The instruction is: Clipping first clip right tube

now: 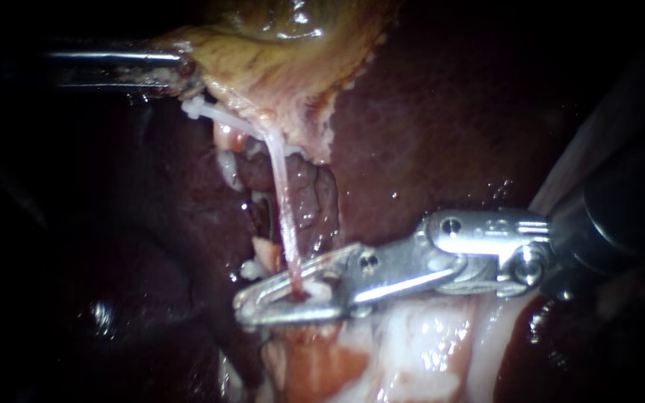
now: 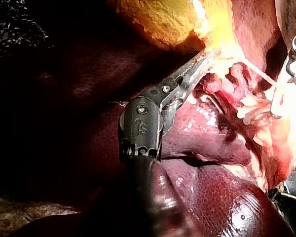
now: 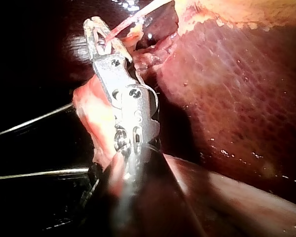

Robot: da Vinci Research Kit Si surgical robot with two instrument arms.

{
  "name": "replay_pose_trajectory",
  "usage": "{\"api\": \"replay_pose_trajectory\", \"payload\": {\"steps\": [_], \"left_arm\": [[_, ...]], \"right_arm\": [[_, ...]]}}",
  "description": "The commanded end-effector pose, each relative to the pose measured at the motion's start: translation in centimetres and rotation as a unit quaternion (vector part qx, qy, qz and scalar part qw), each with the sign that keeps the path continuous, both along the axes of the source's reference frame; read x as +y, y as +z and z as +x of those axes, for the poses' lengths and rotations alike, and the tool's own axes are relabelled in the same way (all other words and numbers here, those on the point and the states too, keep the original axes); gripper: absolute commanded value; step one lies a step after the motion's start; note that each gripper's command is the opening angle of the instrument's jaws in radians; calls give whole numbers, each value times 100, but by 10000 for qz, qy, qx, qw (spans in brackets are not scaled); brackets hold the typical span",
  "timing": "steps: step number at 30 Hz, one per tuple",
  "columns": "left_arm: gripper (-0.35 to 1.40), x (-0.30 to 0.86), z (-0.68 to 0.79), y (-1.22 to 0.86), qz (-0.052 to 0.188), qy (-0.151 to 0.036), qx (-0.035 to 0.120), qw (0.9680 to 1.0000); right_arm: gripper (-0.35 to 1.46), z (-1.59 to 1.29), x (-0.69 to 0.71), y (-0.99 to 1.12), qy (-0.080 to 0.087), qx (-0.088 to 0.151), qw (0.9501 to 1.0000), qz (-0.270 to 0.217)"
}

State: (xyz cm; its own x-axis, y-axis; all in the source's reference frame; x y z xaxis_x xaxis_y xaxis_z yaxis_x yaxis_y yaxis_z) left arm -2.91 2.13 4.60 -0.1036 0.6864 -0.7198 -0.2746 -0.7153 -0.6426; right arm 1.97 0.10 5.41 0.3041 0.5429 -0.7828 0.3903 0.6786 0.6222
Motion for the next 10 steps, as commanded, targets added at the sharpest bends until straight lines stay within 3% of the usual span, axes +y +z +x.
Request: {"api": "replay_pose_trajectory", "payload": {"steps": [1, 10], "left_arm": [[-35, 0, 0, 0, 1, -3, 1, 10000], [-35, 0, 0, 0, 1, -3, 1, 10000]], "right_arm": [[-35, -1, 0, 2, -15, -14, 10000, -11], [-35, -2, 2, 2, -32, -37, 10000, 48]]}}
